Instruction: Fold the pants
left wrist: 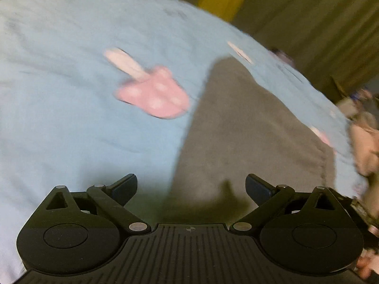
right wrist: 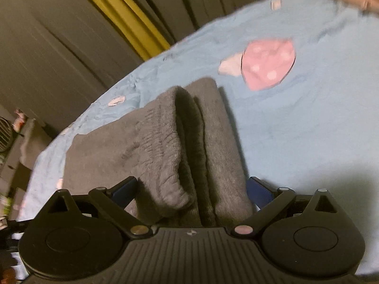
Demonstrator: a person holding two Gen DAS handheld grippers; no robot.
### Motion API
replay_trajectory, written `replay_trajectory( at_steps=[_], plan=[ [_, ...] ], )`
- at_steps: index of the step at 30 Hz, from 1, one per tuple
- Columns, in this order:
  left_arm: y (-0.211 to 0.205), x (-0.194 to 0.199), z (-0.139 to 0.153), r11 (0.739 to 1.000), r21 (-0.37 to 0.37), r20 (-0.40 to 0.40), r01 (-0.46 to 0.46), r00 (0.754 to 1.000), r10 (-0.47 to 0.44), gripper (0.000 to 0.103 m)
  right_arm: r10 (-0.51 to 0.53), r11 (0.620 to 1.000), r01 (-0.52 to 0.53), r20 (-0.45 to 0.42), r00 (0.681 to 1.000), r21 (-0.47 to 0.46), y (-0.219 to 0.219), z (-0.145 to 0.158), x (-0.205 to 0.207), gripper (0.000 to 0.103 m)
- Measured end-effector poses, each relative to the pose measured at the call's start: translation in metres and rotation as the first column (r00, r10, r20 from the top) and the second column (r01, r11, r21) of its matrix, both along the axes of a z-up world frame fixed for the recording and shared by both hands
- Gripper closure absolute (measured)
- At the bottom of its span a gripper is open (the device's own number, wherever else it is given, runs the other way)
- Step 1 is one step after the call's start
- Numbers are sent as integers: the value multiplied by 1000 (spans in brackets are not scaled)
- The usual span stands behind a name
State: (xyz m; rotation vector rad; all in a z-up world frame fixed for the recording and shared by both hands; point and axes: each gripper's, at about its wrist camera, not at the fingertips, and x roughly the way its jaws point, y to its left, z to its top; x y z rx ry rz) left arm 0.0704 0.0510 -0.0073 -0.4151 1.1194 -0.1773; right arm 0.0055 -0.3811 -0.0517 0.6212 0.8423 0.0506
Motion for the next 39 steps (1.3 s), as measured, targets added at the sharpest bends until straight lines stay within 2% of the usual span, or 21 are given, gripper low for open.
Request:
replay_trajectory(
  at_steps=[2, 4, 7, 12, 15, 18, 19, 20, 22, 23, 25, 26, 27, 29, 31, 32, 34, 35, 36, 38, 39],
  plan=[
    [-3, 20, -14, 999, -40, -27, 35, 999, -36, 2, 23, 999, -22, -26, 999, 43, -7, -7, 10, 4],
    [-7, 33, -24, 998, -42, -50, 45, 998, -47, 2, 56, 994, -51, -41, 998, 98, -14, -13, 18, 4],
    [-13, 49, -35, 992, -59, -56, 108, 992, -111, 2, 95, 987, -89, -36, 995, 131, -19, -19, 27, 4],
    [-32, 71, -44, 977, -22, -11, 210, 978, -210, 1, 138, 972, -130, -28, 990, 195, -22, -26, 46, 4],
    [-46, 83, -46, 963, -31, 8, 267, 964, -267, 1, 160, 970, -154, -14, 987, 187, -19, -25, 54, 4],
    [-62, 89, -49, 954, 18, 22, 298, 954, -299, 1, 176, 977, -175, 3, 984, 123, -8, -23, 57, 4],
    [-65, 88, -48, 952, 32, 47, 305, 951, -307, 4, 179, 979, -179, 5, 984, 95, -3, -21, 57, 10],
    [-67, 87, -46, 950, 38, 75, 309, 947, -311, 25, 183, 981, -183, 12, 983, 69, 0, -19, 57, 24],
    [-67, 85, -41, 946, 5, 99, 324, 941, -322, 47, 195, 979, -196, 30, 980, 56, 3, -14, 54, 31],
    [-65, 85, -39, 948, 0, 107, 320, 942, -318, 49, 207, 977, -210, 45, 977, 50, 3, -12, 52, 32],
    [-63, 85, -43, 944, 4, 113, 331, 937, -329, 45, 216, 974, -219, 50, 975, 62, 0, -14, 51, 31],
    [-63, 86, -47, 945, 9, 108, 328, 939, -327, 33, 212, 974, -214, 38, 977, 80, -2, -17, 54, 26],
    [-64, 88, -51, 948, 1, 102, 320, 943, -318, 29, 211, 972, -213, 28, 977, 99, -3, -20, 57, 22],
    [-71, 91, -54, 945, 0, 102, 328, 940, -327, 17, 229, 966, -230, 25, 973, 118, 3, -22, 64, 4],
    [-82, 91, -54, 941, 49, 104, 335, 935, -339, 16, 243, 969, -243, 16, 970, 37, 19, -19, 69, 4],
    [-87, 90, -53, 940, 79, 111, 331, 934, -338, 29, 239, 971, -239, 12, 971, -1, 25, -18, 69, 11],
    [-90, 87, -46, 939, 102, 124, 327, 933, -339, 44, 219, 973, -218, 9, 976, -76, 31, -14, 64, 24],
    [-90, 86, -42, 943, 110, 120, 314, 938, -326, 53, 216, 973, -214, 15, 976, -82, 29, -12, 61, 30],
    [-90, 85, -37, 947, 117, 126, 299, 942, -312, 58, 205, 977, -203, 24, 978, -65, 26, -10, 57, 32],
    [-89, 81, -28, 947, 143, 142, 289, 941, -308, 75, 194, 979, -192, 30, 981, -62, 26, -4, 53, 36],
    [-90, 79, -23, 945, 160, 147, 286, 939, -310, 76, 191, 980, -188, 31, 981, -71, 28, -2, 54, 37]
  ],
)
